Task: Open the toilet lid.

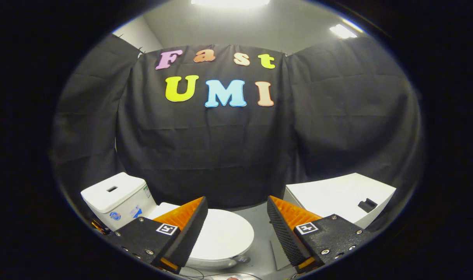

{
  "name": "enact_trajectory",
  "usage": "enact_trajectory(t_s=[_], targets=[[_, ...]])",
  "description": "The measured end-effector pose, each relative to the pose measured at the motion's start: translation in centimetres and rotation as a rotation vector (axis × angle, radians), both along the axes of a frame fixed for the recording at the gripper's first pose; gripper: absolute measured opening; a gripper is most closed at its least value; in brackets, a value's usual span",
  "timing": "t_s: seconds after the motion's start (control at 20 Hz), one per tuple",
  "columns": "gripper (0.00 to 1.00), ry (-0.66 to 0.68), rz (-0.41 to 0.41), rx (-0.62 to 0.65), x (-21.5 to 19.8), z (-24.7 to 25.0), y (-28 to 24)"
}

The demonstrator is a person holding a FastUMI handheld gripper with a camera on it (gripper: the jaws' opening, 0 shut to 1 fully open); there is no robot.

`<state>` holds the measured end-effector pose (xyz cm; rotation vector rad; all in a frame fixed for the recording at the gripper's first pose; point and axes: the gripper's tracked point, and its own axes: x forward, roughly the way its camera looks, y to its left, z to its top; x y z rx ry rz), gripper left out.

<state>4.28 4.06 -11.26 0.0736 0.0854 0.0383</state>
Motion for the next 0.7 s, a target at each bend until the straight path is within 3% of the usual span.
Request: enact_trajectory(t_s=[0.35,0.7], targets=[[0.94,0.166,-0.004,0.048,0.1,-7.9,1.0],[0.96,0.336,-0.011,0.213,-0.6,-14.0,2.0]])
